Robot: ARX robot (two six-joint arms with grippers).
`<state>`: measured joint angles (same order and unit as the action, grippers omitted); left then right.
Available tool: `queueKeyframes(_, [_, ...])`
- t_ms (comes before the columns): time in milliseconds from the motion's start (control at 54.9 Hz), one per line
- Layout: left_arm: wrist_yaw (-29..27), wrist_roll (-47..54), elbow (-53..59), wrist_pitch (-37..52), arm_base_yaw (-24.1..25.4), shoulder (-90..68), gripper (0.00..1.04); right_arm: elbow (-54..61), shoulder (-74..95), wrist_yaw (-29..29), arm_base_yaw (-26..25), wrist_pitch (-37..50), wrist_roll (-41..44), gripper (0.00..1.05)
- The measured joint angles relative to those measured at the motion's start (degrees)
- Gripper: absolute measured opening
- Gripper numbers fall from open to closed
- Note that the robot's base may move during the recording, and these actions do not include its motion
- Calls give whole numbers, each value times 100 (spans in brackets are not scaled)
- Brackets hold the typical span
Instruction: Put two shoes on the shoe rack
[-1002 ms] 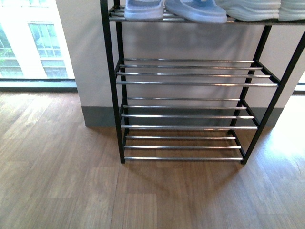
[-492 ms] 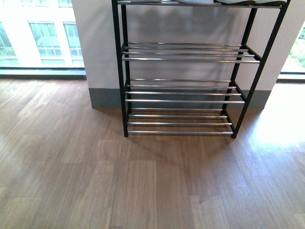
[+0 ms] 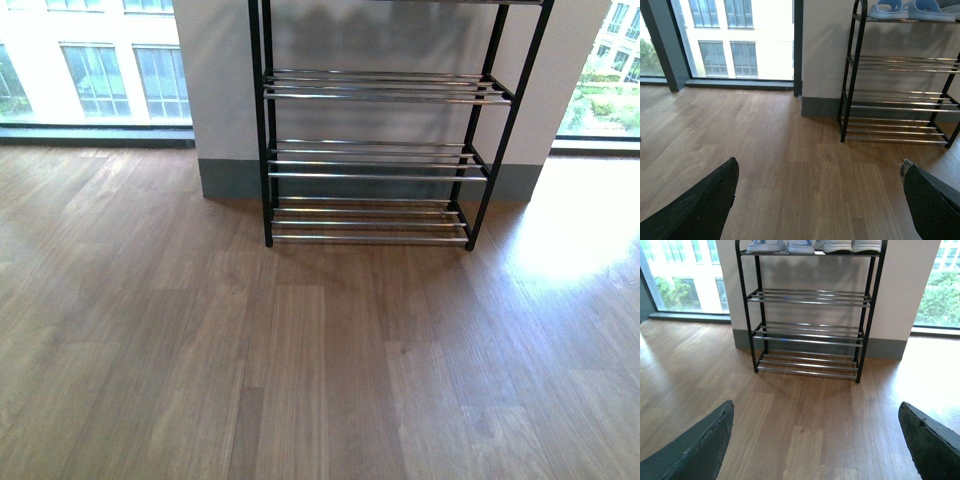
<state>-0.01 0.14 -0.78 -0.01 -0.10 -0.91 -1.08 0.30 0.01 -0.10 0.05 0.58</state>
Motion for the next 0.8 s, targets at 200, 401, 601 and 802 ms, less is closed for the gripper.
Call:
queueKeyframes(200, [0, 0, 0, -2, 0, 0, 95, 0, -4, 2, 0, 0, 0, 95])
queueKeyframes(401, [2, 0, 0, 0, 0, 0, 95, 0, -4, 2, 0, 0, 0, 95])
queueKeyframes(601, [0, 0, 0, 0, 0, 0, 95, 0, -4, 2, 0, 0, 0, 95])
queueKeyframes(802, [2, 0, 0, -2, 0, 0, 95, 0, -4, 2, 0, 0, 0, 95])
